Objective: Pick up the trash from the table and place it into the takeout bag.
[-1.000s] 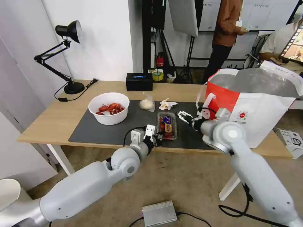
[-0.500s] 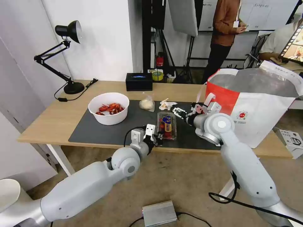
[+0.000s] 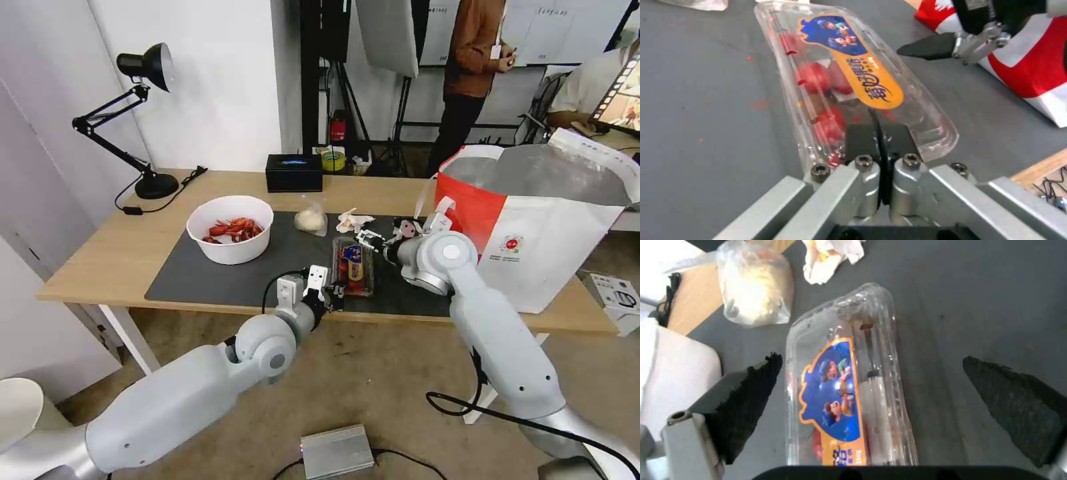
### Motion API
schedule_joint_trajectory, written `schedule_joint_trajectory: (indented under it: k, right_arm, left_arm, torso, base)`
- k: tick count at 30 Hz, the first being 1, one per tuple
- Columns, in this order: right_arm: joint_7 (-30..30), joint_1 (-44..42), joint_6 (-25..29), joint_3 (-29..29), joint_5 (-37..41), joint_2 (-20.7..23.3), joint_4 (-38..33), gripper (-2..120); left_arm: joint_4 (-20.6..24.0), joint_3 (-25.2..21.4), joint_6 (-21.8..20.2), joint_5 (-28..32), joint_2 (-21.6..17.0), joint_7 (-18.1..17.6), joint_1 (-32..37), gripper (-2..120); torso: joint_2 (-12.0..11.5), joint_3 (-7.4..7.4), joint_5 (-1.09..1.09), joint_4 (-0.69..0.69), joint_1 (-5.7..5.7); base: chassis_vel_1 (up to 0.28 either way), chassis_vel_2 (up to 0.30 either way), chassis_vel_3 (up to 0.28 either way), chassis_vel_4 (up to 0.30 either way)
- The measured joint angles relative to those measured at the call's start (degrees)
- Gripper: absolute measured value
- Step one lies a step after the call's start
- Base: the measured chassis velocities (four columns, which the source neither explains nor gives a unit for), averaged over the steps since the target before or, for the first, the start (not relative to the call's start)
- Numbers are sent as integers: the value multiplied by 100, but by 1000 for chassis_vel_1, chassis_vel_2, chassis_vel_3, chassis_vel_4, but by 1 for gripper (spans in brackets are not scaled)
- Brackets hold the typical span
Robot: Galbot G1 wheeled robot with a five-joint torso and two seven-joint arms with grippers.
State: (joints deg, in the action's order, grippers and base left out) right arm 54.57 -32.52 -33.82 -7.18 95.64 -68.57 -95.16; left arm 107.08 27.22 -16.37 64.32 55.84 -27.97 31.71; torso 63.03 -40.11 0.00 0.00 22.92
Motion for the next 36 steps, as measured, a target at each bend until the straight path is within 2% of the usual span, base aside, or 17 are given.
schedule_joint_trajectory:
  k: [36]
  right_arm:
    - [1, 342, -201, 94, 43, -384, 608, 100]
  left_arm:
    - [-3, 11, 19, -5, 2, -6, -9, 0]
  torso:
    - [0, 0, 0, 0, 0]
  base:
    - [0, 0, 0, 0]
